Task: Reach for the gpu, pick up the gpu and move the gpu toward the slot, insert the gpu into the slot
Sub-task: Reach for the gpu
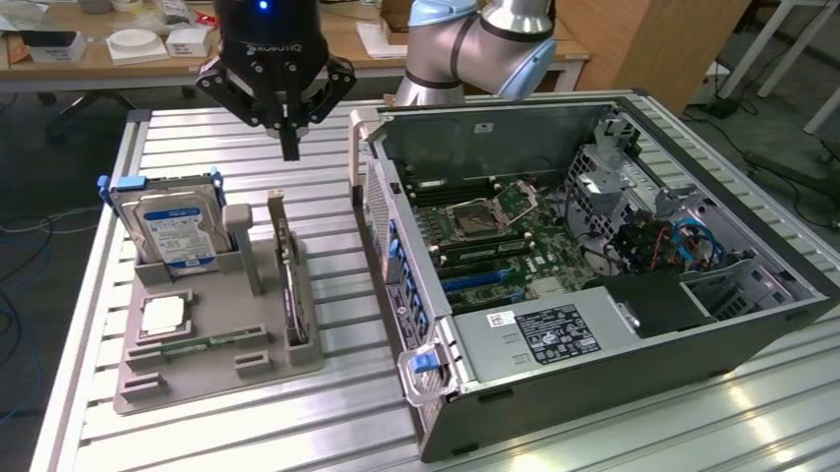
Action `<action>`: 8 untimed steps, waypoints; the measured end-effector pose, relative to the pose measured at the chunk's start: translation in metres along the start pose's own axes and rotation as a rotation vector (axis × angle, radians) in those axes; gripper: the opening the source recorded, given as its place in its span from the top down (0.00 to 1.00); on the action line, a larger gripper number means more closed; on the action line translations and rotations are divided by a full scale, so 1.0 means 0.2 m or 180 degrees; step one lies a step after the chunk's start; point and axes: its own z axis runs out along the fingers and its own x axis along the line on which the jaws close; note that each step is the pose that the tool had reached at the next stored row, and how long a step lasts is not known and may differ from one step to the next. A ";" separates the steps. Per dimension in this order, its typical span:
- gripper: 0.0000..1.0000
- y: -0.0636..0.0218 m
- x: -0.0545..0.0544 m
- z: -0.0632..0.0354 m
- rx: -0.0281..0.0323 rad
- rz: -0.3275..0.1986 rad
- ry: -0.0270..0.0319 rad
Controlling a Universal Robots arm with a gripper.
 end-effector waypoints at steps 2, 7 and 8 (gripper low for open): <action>0.90 -0.002 0.01 0.000 0.0000 0.0000 0.0000; 0.90 -0.006 0.04 -0.001 0.0000 0.0000 0.0001; 0.90 -0.007 0.04 -0.001 0.0000 0.0000 0.0001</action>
